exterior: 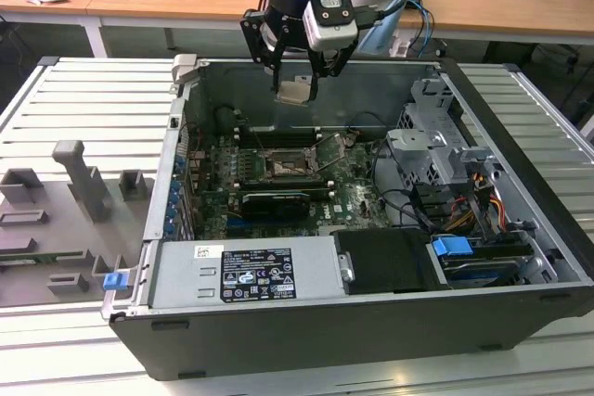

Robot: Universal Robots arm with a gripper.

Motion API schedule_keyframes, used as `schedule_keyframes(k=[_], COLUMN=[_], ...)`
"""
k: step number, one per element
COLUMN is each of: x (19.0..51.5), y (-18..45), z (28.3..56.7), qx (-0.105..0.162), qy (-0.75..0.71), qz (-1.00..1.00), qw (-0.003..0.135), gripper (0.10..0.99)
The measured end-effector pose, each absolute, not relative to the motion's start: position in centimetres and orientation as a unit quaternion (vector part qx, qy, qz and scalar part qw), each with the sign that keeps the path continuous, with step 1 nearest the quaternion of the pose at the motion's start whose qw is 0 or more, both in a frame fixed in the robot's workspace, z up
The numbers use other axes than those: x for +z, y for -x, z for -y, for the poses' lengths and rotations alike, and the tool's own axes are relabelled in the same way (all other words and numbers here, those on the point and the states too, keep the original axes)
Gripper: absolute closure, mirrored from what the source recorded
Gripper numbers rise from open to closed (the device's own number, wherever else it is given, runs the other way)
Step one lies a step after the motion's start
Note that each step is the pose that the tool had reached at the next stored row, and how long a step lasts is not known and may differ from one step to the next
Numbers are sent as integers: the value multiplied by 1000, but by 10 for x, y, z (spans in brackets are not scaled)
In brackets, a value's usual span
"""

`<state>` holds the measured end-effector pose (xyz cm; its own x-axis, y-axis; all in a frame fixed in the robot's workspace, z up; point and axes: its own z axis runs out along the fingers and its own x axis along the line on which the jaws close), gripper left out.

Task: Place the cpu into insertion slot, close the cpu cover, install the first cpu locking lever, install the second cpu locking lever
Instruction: 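Place the cpu into insertion slot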

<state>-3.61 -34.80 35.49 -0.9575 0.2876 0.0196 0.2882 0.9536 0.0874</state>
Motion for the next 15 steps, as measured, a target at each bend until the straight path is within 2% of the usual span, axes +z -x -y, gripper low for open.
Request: schedule_keyframes(k=[15], x=[355], y=[36], z=[348], qx=[-45], qy=[172], qz=[984], qw=[2], gripper=[561])
